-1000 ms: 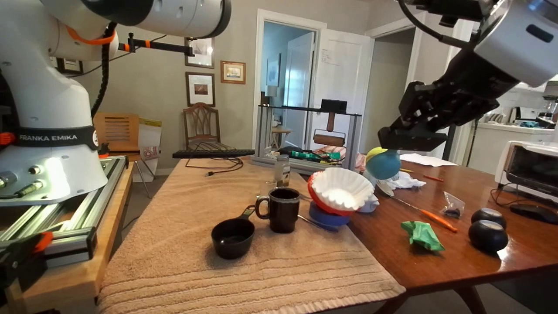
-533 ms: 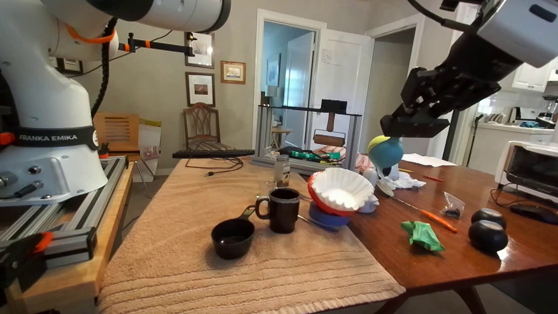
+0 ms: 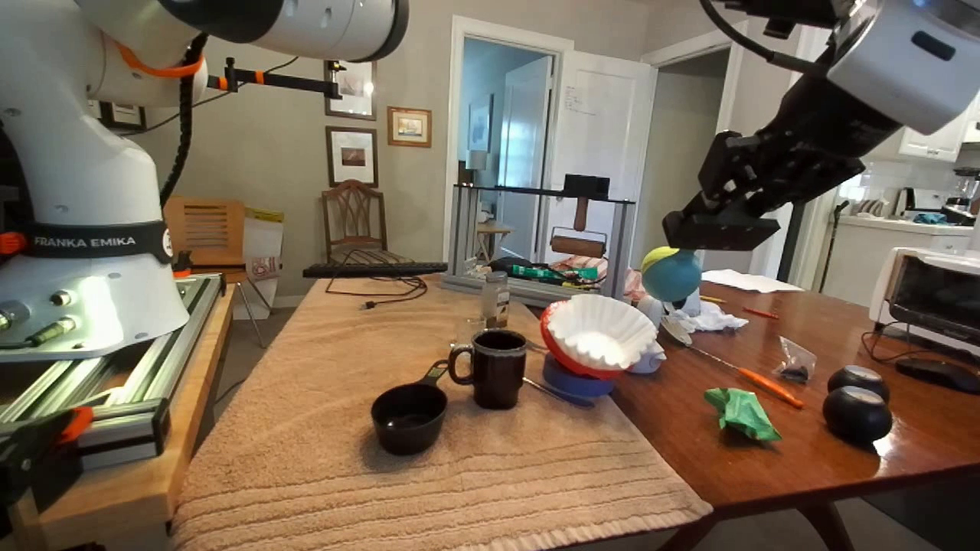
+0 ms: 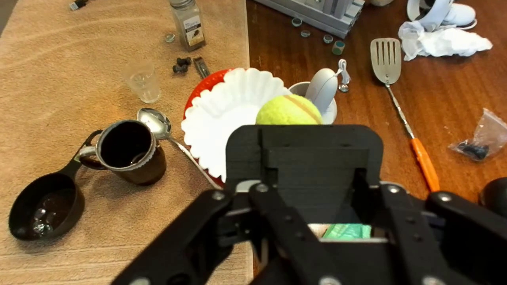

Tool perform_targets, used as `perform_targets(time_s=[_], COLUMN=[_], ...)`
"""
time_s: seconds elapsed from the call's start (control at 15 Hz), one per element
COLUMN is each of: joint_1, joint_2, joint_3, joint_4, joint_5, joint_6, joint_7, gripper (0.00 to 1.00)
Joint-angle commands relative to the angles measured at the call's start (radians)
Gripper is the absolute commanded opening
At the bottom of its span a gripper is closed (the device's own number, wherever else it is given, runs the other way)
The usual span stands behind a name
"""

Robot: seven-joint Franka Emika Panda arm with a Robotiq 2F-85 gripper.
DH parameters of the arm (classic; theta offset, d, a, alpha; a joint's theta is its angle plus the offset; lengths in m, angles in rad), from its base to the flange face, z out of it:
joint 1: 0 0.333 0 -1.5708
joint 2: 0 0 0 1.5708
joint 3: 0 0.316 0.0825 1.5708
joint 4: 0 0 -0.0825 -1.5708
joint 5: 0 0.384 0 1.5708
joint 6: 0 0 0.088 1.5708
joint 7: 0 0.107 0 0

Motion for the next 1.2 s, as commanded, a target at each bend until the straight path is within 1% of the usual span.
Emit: perform_targets(time_s=[0.0, 0.2, 0.4, 0.6, 0.93, 1.13], joint_1=[0.029, 0.041, 0.045, 0.054, 0.074, 0.085], joint_2=[0.009, 0.013, 0.000, -0.019, -0.049, -0.098], joint_3=[-0.018, -0.035, -0.047, -0.061, -0.077, -0.073], joint_4=[0.011, 0.020, 0.013, 0.004, -0.008, -0.018], joint_5=[-0.043, -0.081, -0.109, -0.138, -0.177, -0.174], joint_6=[0.017, 0.030, 0.018, 0.003, 0.014, -0.029], joint_7=[-0.020, -0.053, -0.091, -0.142, -0.245, -0.265], gripper=[0.22, 0.22, 0.22, 0.22, 0.22, 0.22])
